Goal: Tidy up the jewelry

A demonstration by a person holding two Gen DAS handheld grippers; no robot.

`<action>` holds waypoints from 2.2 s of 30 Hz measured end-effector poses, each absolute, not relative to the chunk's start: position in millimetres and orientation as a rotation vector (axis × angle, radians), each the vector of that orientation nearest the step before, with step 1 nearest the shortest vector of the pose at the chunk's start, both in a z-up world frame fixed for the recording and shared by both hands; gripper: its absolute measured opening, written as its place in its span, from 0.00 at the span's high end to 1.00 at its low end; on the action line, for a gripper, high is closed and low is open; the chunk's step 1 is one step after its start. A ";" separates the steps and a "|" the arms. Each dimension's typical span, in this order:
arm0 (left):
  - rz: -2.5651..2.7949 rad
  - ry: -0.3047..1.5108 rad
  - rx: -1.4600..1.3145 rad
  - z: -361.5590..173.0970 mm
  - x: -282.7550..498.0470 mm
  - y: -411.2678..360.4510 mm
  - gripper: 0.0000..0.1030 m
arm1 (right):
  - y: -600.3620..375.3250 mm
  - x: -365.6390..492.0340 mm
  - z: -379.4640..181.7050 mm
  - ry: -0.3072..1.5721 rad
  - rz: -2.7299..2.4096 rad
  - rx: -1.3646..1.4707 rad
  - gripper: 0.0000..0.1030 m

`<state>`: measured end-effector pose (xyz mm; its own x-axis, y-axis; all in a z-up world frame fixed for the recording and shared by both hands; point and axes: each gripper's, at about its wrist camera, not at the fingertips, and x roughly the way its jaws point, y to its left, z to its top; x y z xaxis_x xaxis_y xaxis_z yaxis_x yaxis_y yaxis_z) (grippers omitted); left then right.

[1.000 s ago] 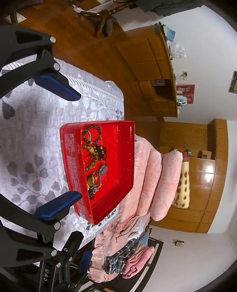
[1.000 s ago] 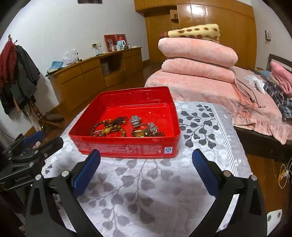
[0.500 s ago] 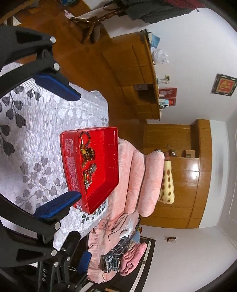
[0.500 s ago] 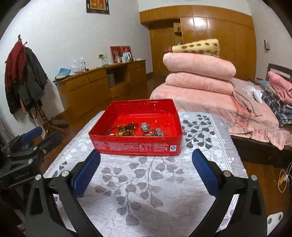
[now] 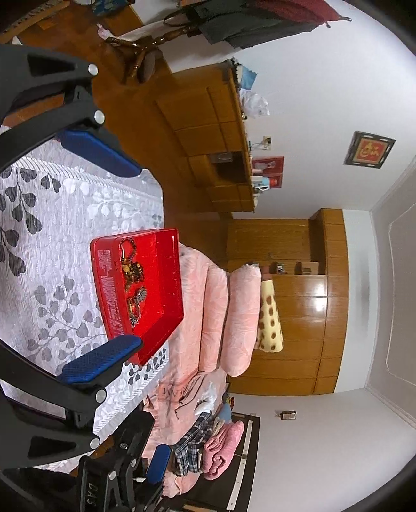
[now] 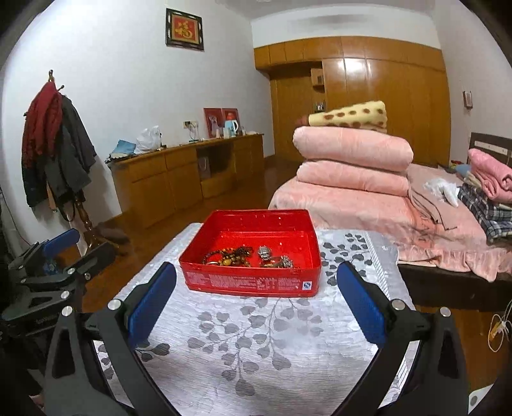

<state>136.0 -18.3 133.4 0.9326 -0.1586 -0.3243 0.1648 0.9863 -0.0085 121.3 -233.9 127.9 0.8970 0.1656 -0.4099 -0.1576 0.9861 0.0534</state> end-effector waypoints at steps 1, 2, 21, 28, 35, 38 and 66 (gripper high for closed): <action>-0.164 0.323 0.020 134.7 133.5 -18.2 0.06 | -233.0 119.4 129.8 0.421 0.170 0.017 0.05; -0.163 0.318 0.022 135.6 132.2 -18.6 0.06 | -231.9 117.2 131.7 0.414 0.172 0.014 0.05; -0.161 0.219 0.041 156.1 103.6 -18.8 0.06 | -229.4 92.9 149.5 0.331 0.182 -0.009 0.05; -0.163 0.209 0.041 158.3 99.6 -18.6 0.06 | -227.8 90.4 150.7 0.321 0.181 -0.011 0.05; -0.168 0.202 0.044 158.9 94.9 -19.9 0.06 | -229.0 88.5 152.0 0.313 0.180 -0.011 0.05; -0.168 0.201 0.041 159.7 94.1 -19.6 0.06 | -229.1 88.6 152.0 0.313 0.181 -0.011 0.05; -0.166 0.202 0.040 160.5 93.4 -19.6 0.06 | -228.5 86.8 153.2 0.313 0.181 -0.010 0.05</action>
<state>93.4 -19.6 160.5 0.9661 -0.1597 -0.2027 0.1678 0.9855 0.0234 86.8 -228.5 153.2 0.9355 0.1753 -0.3068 -0.1785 0.9838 0.0179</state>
